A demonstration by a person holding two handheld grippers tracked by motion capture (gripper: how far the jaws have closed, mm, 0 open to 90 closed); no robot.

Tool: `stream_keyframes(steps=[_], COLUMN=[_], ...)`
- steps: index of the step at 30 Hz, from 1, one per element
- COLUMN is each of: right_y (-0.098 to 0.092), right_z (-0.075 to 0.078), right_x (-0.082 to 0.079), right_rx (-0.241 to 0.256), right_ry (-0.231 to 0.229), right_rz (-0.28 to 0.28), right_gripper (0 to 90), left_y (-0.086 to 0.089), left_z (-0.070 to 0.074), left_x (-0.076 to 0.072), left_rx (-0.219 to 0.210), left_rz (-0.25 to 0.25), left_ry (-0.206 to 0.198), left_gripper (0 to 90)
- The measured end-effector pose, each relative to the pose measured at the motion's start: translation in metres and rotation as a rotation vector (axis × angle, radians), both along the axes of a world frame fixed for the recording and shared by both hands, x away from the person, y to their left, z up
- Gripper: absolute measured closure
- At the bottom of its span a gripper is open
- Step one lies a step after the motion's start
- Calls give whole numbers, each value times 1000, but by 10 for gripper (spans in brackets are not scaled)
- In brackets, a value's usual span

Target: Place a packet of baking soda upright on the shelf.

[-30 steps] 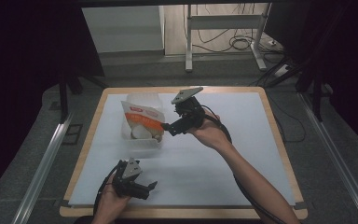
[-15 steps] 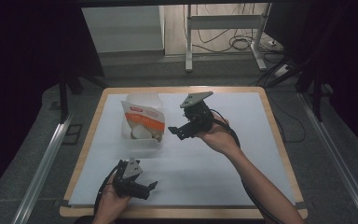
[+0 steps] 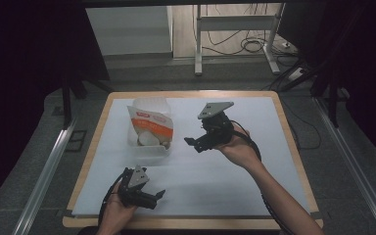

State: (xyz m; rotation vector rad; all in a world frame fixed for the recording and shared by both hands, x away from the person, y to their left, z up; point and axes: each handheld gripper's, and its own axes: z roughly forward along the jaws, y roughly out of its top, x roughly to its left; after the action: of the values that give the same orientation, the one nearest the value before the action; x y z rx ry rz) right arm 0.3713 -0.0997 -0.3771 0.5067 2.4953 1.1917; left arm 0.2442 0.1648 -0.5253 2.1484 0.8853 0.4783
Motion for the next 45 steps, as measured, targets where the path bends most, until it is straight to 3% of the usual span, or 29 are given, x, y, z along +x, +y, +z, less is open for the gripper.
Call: stream_keyframes(steps=[15, 19, 25, 29, 45], right_y=[-30, -39, -52, -60, -83], right_z=[-12, -17, -23, -25, -49], right_x=[-18, -25, -31, -33, -44], right_rx=[23, 14, 53, 40, 44], right_ry=[-8, -36, -50, -58, 12], right_rz=[-25, -33, -44, -55, -91], right_gripper=[50, 50, 50, 48, 8], left_y=[1, 1, 2, 2, 7], left_z=[0, 0, 1, 0, 2], left_x=[0, 0, 0, 0, 0], left_rx=[-5, -6, -6, -6, -24], left_rz=[5, 6, 9, 8, 18], left_ry=[-4, -4, -4, -4, -6], left_gripper=[11, 11, 11, 12, 11])
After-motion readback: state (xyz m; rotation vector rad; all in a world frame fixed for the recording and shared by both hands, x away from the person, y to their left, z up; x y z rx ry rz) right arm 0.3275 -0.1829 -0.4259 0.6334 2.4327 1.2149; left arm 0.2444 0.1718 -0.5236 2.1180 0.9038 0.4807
